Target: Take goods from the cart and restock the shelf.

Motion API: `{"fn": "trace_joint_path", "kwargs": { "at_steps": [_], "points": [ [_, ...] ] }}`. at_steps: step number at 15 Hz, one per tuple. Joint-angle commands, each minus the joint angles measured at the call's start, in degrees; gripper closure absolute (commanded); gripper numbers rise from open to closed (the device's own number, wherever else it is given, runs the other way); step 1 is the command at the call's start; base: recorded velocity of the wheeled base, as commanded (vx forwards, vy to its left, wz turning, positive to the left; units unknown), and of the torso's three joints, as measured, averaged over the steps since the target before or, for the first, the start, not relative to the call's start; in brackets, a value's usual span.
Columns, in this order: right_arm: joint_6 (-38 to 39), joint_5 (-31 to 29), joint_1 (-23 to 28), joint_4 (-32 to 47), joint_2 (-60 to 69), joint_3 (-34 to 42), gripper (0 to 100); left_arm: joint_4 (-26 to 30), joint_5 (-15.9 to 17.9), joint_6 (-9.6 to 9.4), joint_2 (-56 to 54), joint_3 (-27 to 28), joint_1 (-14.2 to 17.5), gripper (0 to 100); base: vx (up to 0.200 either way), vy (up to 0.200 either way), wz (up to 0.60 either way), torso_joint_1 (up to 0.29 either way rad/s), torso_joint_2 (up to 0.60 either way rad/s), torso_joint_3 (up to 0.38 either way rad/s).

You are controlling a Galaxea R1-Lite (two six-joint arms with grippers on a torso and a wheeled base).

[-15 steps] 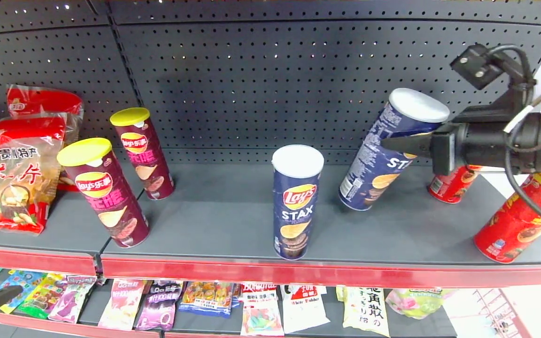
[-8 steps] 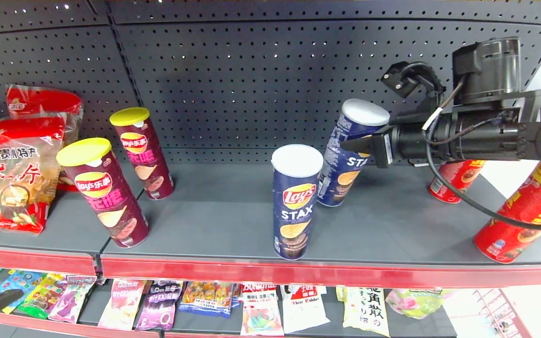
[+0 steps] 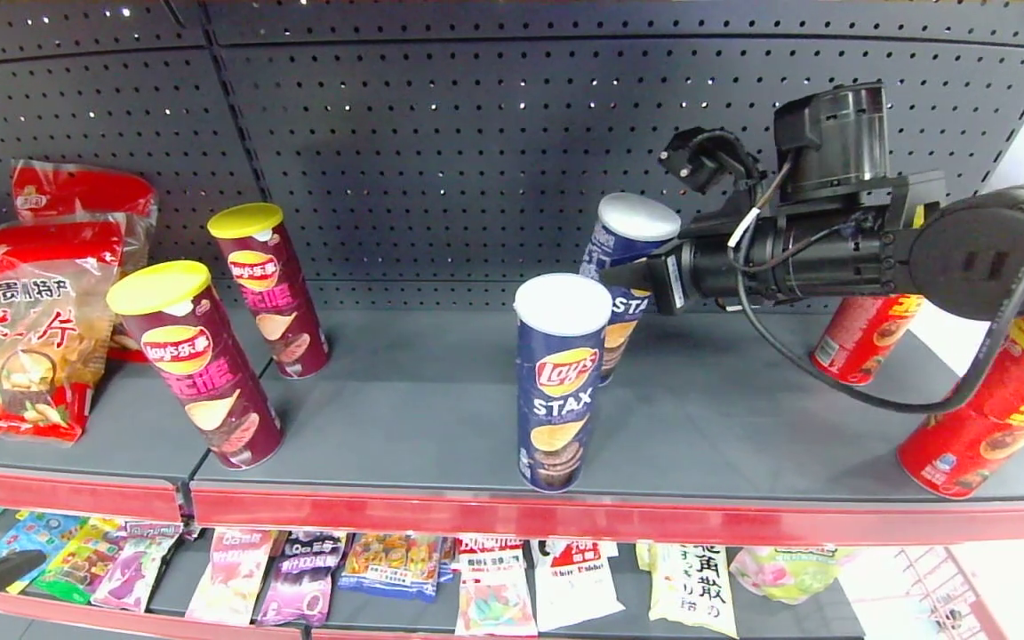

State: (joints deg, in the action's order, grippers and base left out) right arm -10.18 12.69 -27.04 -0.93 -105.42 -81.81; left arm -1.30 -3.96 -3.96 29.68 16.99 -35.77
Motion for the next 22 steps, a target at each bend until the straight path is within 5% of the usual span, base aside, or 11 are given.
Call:
{"fn": "trace_joint_path", "kwargs": {
  "at_steps": [1,20,21,22],
  "points": [
    [-0.1,-0.3,-0.2,0.0,-1.5,-0.6,100,0.0,0.0,0.01,0.3,0.0,0.0,0,0.000,0.000,0.00,0.000,0.00,0.000],
    [-0.5,-0.8,-1.3,0.0,-5.4,-2.5,100,0.2,0.1,0.01,-0.9,-1.3,0.0,0,0.000,0.000,0.00,0.000,0.00,0.000],
    [-0.6,-0.9,-1.3,0.0,-5.5,-2.6,0,0.2,0.1,0.01,-0.9,-1.3,0.0,0,0.000,0.000,0.00,0.000,0.00,0.000],
    [-0.6,-0.9,-1.3,-0.1,-5.6,-2.6,0,0.2,0.1,0.01,-1.2,-1.5,0.0,0,0.000,0.000,0.00,0.000,0.00,0.000]
  ]
}}
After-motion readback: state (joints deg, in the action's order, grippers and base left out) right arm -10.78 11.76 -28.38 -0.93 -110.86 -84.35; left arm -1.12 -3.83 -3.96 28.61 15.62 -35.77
